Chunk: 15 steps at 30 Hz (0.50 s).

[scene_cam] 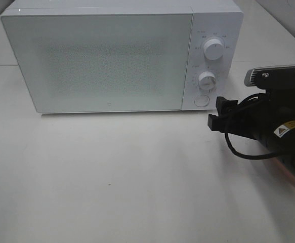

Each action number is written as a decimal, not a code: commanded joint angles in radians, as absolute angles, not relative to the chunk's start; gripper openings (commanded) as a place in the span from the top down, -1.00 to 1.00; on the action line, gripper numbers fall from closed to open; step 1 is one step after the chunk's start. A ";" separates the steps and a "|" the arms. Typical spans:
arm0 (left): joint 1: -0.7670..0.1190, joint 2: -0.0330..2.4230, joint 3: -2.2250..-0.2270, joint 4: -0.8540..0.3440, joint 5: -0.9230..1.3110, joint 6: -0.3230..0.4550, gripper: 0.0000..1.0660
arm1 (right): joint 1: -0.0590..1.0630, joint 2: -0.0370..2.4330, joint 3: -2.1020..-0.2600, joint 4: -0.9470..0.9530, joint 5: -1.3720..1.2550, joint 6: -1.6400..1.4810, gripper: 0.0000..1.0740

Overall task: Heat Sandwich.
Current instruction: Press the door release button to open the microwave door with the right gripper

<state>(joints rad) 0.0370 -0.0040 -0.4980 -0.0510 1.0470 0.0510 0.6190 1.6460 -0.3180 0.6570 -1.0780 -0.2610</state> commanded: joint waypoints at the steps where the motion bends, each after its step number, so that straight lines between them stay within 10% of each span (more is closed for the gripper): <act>1: 0.033 -0.033 -0.494 -0.051 1.036 0.047 -0.83 | 0.633 1.647 -0.315 0.670 -1.102 -0.272 -0.39; 15: 0.033 -0.033 -0.494 -0.051 1.036 0.047 -0.83 | 0.633 1.647 -0.315 0.670 -1.102 0.120 -0.39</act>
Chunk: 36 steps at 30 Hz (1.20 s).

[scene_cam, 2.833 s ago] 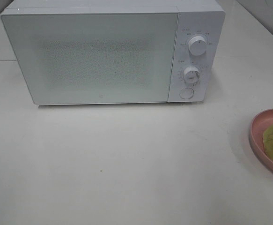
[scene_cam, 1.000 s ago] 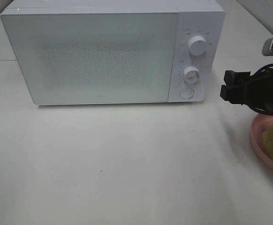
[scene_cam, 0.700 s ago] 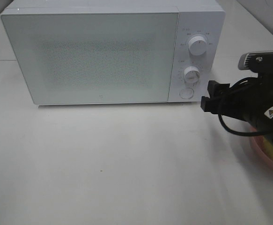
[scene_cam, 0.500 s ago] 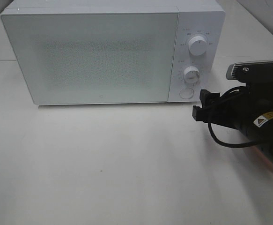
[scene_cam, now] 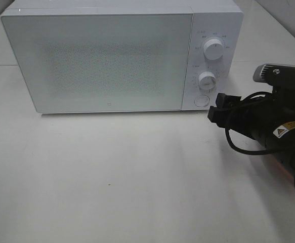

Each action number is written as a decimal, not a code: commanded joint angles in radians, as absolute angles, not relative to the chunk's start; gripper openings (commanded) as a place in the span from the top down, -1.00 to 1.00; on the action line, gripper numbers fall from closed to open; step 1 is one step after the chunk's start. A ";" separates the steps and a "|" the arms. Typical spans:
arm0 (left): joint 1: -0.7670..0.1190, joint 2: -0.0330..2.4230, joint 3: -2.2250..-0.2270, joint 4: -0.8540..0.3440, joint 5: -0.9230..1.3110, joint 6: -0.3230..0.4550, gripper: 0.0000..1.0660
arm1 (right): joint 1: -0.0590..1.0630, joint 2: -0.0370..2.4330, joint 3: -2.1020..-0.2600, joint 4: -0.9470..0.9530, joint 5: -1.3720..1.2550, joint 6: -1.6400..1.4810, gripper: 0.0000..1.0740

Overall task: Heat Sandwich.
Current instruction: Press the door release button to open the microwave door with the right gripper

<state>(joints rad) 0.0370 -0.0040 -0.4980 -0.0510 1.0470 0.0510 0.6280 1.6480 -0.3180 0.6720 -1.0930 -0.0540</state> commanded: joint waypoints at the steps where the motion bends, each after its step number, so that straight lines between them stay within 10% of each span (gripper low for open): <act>1: 0.033 -0.033 -0.494 -0.051 1.036 0.047 -0.83 | 0.633 1.647 -0.315 0.669 -1.102 0.190 -0.39; 17: 0.033 -0.033 -0.494 -0.051 1.036 0.047 -0.83 | 0.633 1.647 -0.315 0.666 -1.042 1.067 -0.15; 22: 0.033 -0.033 -0.494 -0.051 1.036 0.047 -0.83 | 0.633 1.647 -0.315 0.667 -1.003 1.148 0.28; 26: 0.033 -0.033 -0.494 -0.051 1.036 0.047 -0.83 | 0.632 1.647 -0.315 0.665 -0.960 1.159 1.00; 36: 0.033 -0.033 -0.494 -0.051 1.036 0.047 -0.83 | 0.632 1.660 -0.323 0.670 -0.957 1.185 1.00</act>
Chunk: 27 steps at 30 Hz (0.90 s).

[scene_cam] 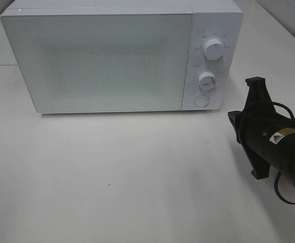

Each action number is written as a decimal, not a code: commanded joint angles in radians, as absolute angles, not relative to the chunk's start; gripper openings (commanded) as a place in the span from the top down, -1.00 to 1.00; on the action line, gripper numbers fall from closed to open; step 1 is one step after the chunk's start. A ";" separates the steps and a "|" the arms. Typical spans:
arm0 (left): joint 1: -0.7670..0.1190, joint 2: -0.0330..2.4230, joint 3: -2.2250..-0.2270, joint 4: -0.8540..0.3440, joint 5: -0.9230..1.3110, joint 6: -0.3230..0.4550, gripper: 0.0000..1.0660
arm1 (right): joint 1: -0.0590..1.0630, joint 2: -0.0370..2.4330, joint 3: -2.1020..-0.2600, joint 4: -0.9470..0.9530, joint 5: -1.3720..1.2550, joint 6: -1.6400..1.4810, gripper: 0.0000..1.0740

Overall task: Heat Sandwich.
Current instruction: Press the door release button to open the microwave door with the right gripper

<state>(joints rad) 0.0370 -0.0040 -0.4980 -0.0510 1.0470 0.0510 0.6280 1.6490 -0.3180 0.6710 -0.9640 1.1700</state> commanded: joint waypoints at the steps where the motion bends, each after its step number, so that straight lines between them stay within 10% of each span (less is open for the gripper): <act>1: 0.033 -0.033 -0.494 -0.051 1.036 0.047 -0.83 | 0.632 1.660 -0.323 0.670 -0.957 1.185 1.00; 27: 0.033 -0.033 -0.494 -0.051 1.036 0.047 -0.83 | 0.492 1.961 -0.610 0.495 -0.935 1.382 1.00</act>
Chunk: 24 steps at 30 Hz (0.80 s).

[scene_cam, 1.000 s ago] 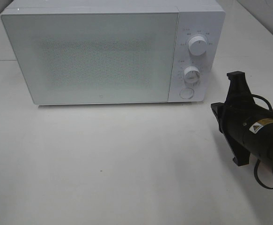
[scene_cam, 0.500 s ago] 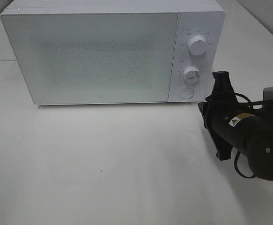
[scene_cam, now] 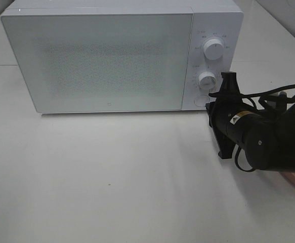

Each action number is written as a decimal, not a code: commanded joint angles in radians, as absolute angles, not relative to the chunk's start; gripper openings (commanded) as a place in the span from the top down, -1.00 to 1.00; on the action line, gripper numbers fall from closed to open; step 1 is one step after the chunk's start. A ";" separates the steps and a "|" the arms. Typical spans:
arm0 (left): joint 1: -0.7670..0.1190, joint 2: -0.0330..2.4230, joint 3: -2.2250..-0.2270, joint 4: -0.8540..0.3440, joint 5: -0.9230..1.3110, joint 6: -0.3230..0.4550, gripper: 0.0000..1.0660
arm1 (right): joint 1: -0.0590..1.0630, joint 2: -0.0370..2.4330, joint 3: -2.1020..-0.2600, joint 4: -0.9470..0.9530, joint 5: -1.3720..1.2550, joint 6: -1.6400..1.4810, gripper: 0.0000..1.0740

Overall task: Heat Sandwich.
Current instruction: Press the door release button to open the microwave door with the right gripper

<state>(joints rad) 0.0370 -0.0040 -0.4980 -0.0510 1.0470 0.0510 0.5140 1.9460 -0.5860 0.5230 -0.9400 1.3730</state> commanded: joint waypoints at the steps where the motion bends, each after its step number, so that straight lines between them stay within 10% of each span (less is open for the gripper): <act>1: 0.033 -0.033 -0.494 -0.051 1.036 0.047 -0.83 | 0.491 1.977 -0.626 0.491 -0.928 1.383 1.00; 24: 0.033 -0.033 -0.494 -0.051 1.036 0.048 -0.83 | 0.410 2.106 -0.799 0.419 -0.865 1.397 1.00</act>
<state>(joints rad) 0.0370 -0.0040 -0.4980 -0.0510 1.0470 0.0510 0.4180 2.1060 -0.7810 0.4330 -0.8560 1.3980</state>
